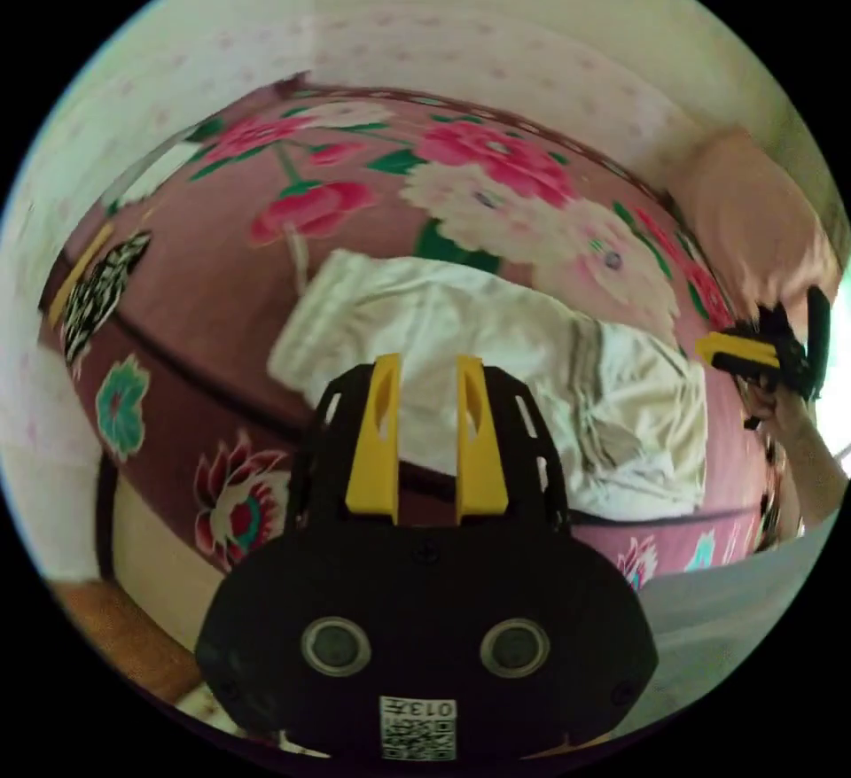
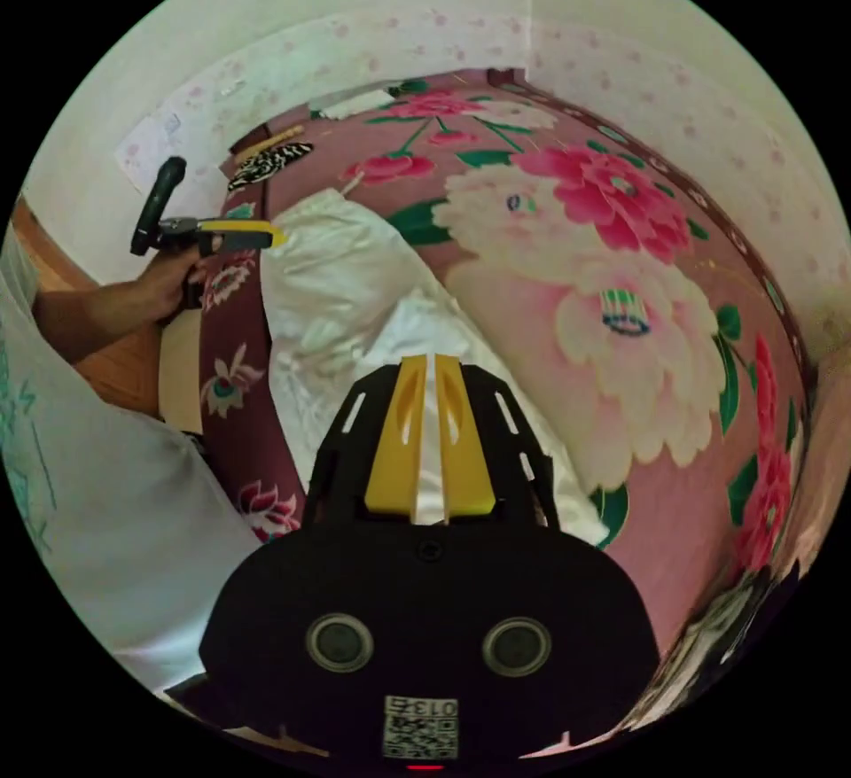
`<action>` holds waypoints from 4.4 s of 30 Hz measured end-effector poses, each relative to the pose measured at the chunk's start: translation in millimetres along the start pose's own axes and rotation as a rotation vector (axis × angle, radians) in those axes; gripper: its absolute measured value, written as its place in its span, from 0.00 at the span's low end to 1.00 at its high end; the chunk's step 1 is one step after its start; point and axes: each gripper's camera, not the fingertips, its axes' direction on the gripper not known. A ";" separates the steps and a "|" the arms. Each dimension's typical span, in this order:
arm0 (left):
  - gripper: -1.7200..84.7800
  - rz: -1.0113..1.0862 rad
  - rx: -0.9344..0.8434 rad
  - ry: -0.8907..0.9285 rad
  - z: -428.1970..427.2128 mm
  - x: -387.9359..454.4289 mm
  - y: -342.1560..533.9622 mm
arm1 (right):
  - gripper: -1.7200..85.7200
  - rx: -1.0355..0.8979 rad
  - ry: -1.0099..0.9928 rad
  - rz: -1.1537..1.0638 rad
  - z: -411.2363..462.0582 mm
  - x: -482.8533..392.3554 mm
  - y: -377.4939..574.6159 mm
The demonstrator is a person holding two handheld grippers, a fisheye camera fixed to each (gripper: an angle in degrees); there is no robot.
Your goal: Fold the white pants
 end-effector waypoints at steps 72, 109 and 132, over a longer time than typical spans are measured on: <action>0.11 0.954 -0.007 0.192 69.8 416.0 55.0 | 0.02 0.045 0.164 0.254 138.7 78.8 361.7; 0.18 0.355 -0.302 0.596 170.5 278.5 -62.1 | 0.14 0.208 -0.339 0.880 340.5 225.8 709.5; 0.07 0.771 -0.011 0.975 4.7 568.7 10.0 | 0.09 0.421 0.291 0.735 110.8 172.1 953.0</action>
